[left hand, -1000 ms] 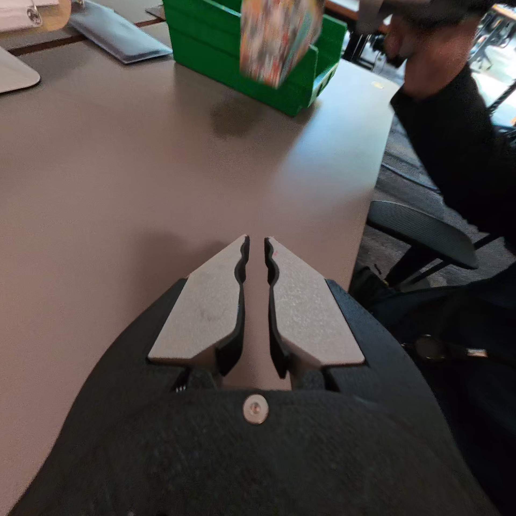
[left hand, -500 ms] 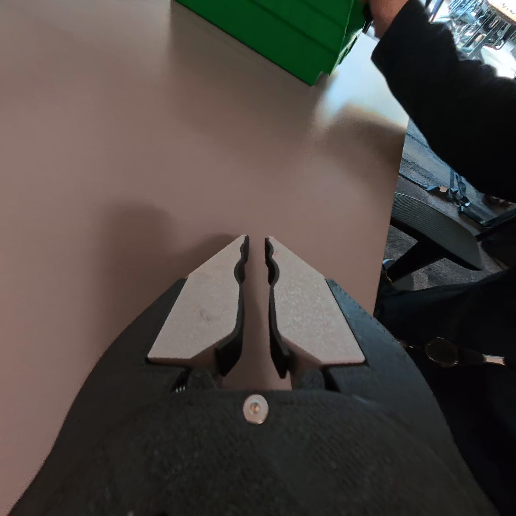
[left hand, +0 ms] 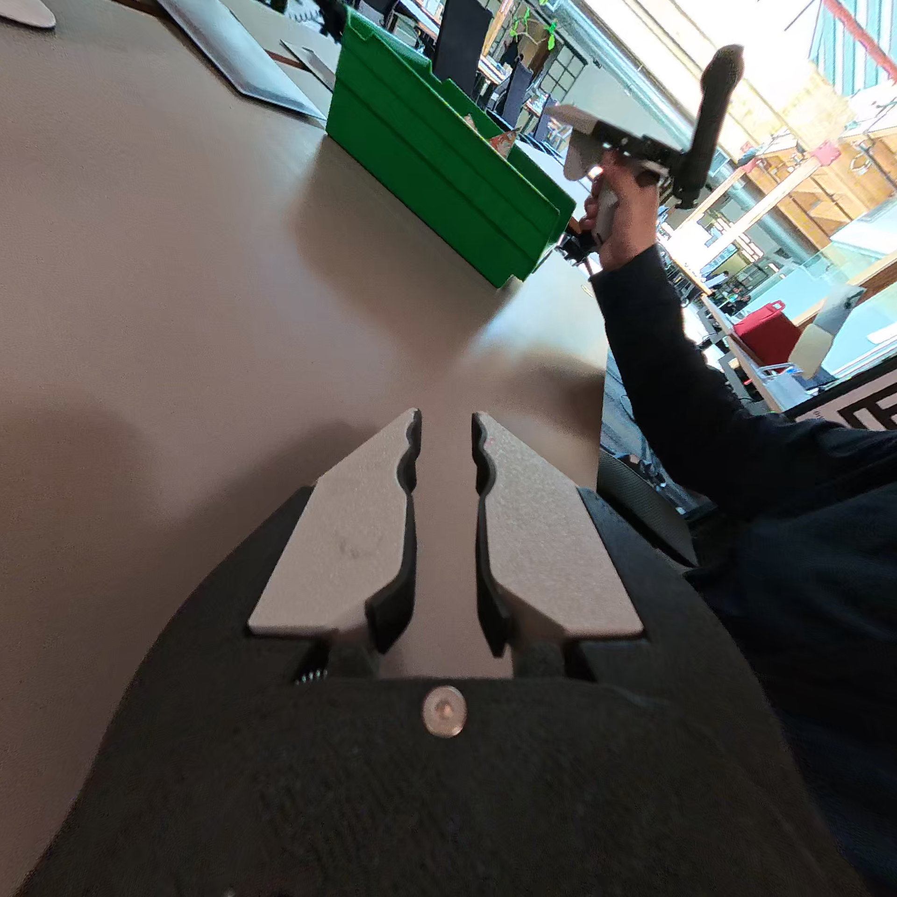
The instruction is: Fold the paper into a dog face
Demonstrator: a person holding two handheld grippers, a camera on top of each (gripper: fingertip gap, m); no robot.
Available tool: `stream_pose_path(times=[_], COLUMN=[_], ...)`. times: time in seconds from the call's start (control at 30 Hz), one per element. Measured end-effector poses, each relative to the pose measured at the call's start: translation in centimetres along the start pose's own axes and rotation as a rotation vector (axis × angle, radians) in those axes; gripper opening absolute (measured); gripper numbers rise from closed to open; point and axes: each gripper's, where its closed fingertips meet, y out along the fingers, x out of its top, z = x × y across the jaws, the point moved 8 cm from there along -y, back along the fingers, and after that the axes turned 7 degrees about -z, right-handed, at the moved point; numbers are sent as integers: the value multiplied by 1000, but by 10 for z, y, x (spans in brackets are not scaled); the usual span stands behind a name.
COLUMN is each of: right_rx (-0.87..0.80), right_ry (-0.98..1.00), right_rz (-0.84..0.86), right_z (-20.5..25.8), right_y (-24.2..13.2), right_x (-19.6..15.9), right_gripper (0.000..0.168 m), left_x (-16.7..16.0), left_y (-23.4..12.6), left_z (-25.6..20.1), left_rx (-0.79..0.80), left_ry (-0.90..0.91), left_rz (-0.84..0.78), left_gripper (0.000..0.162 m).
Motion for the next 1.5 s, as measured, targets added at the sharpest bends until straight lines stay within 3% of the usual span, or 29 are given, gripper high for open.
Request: stream_pose_path(times=[0.13,0.27,0.3,0.33,0.4,0.5,0.6,0.73,0.8,0.97,1.13,1.27,1.37,1.5], right_rx=[371,591,647,706,781,776,685,593,591,595,628,638,645,662], right_ry=[69,54,60,55,21,2,-100,-385,-404,-370,-368,-413,-450,-438], right_rz=[-75,-217,-205,-159,-11,92,107,205,166,188,197,243,298,305], right_z=[75,162,185,209,250,288,304,306,304,298,297,301,305,305], right_y=[-10,-15,-10,-2,18,48,71,76,71,65,59,60,60,58], right_x=[26,53,53,48,27,-7,-39,-72,-71,-72,-74,-79,-85,-86], right_gripper=[48,34,33,31,29,26,12,9,0,0,23,24,34,28], left_x=[5,28,27,25,26,30,34,33,32,32,32,32,32,32], left_y=[-4,-38,-39,-36,-32,-38,-45,-39,-34,-33,-33,-33,-34,-35], left_z=[-3,-1,-2,-2,4,16,23,28,27,27,27,26,25,23], left_rx=[43,527,554,531,552,584,555,579,584,576,576,575,574,574], left_ry=[85,617,656,646,583,470,379,377,407,412,408,415,420,443], left_rz=[-67,-324,-348,-331,-285,-312,-354,-281,-245,-233,-237,-242,-250,-267], left_gripper=[19,0,0,0,25,33,29,27,27,27,26,26,26,26])
